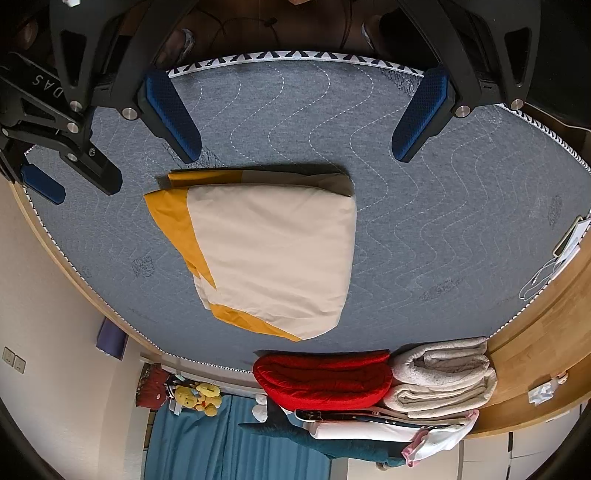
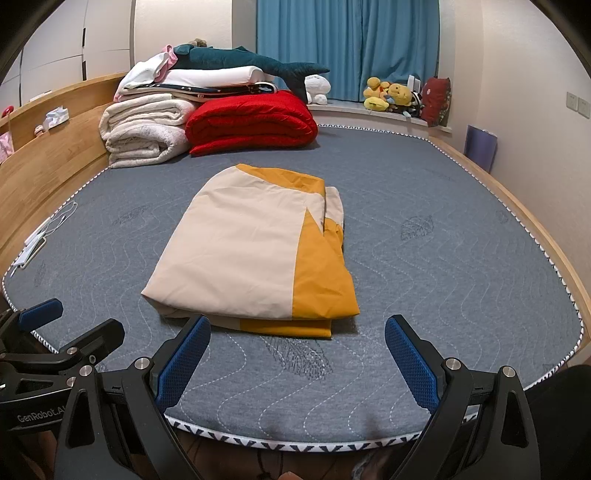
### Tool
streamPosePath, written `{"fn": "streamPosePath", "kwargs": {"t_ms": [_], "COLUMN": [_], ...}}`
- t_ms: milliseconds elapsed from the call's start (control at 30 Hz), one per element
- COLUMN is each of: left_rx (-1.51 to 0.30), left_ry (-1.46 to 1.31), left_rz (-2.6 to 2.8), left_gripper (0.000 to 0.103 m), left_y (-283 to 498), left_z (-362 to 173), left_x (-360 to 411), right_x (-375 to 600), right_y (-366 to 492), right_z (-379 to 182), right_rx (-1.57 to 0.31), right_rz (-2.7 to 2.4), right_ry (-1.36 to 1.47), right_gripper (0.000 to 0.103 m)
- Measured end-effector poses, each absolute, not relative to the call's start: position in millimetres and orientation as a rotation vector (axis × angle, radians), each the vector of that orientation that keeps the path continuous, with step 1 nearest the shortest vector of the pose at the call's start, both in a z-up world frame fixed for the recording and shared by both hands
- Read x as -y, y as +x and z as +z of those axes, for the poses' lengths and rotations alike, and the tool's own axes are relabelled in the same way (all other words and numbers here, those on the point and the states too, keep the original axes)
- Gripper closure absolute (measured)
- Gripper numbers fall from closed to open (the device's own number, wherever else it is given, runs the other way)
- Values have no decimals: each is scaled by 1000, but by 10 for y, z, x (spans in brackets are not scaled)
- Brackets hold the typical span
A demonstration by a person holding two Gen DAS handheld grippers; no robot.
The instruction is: Fold large clothes
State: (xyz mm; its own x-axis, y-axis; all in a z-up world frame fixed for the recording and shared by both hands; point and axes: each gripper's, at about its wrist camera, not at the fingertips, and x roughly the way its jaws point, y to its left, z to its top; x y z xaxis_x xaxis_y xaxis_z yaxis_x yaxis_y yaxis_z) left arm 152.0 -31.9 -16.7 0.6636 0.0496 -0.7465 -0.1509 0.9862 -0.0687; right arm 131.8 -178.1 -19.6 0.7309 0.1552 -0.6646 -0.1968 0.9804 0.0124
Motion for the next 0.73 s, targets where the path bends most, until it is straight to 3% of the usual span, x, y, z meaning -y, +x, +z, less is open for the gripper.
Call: {"fn": "streamPosePath", "kwargs": {"t_ms": [733], "left_rx": [-834], "left_ry": [-124], "left_rz": [114], "left_gripper": [0], "left_y": [1525], "left_z": [-151], "left_x": [321], "right_x": [1776], "right_y": [1319], "right_z": [-202], "right_rx": [-725], "right_rz": [193], "right_ry": [-61], "right_gripper": [8]}}
